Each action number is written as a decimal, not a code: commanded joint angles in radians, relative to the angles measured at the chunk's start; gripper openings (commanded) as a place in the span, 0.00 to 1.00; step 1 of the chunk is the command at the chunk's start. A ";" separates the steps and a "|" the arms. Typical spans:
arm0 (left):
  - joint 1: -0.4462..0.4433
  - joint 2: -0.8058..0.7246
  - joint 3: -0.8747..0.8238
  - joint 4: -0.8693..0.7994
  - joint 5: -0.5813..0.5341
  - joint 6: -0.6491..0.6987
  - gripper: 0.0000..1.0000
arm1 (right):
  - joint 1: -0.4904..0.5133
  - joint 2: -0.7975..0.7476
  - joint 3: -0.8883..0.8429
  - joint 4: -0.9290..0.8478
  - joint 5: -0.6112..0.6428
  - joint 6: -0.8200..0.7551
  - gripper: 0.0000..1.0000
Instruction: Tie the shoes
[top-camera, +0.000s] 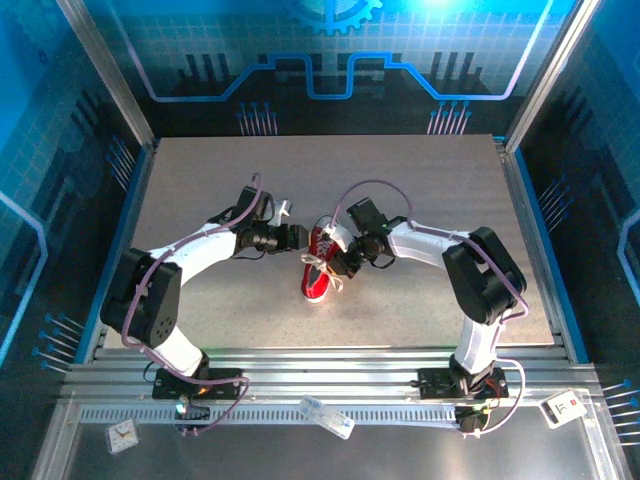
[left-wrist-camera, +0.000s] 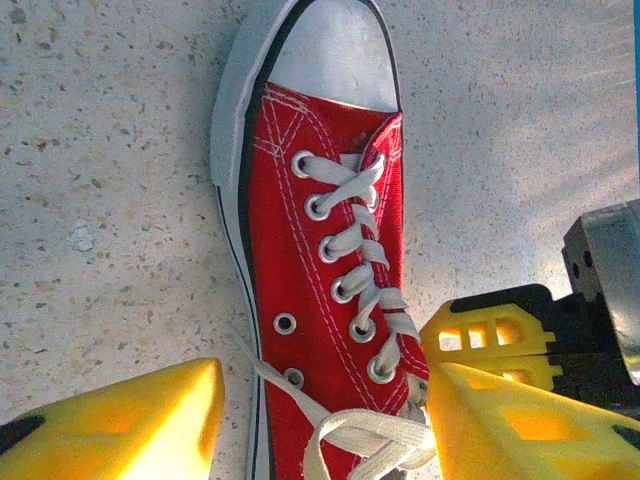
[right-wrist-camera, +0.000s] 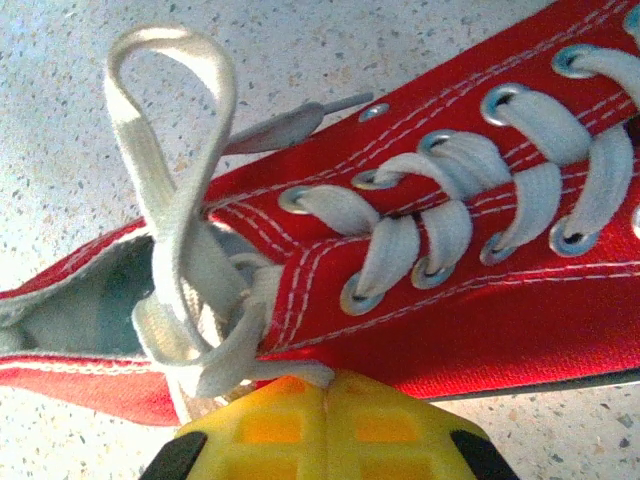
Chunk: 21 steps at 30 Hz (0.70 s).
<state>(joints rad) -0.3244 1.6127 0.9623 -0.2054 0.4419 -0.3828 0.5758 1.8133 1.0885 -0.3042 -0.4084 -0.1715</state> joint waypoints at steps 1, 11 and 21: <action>0.013 -0.028 -0.012 -0.019 0.001 0.007 0.56 | 0.007 -0.074 -0.039 0.005 0.011 -0.034 0.00; 0.038 -0.038 -0.033 -0.001 0.012 -0.019 0.57 | -0.003 -0.130 -0.067 -0.011 0.050 0.020 0.00; 0.060 -0.026 -0.062 0.049 0.044 -0.069 0.56 | -0.028 -0.153 -0.118 -0.064 0.099 0.156 0.00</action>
<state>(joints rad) -0.2749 1.5986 0.9188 -0.1822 0.4442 -0.4248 0.5594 1.6817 0.9791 -0.3313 -0.3344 -0.0704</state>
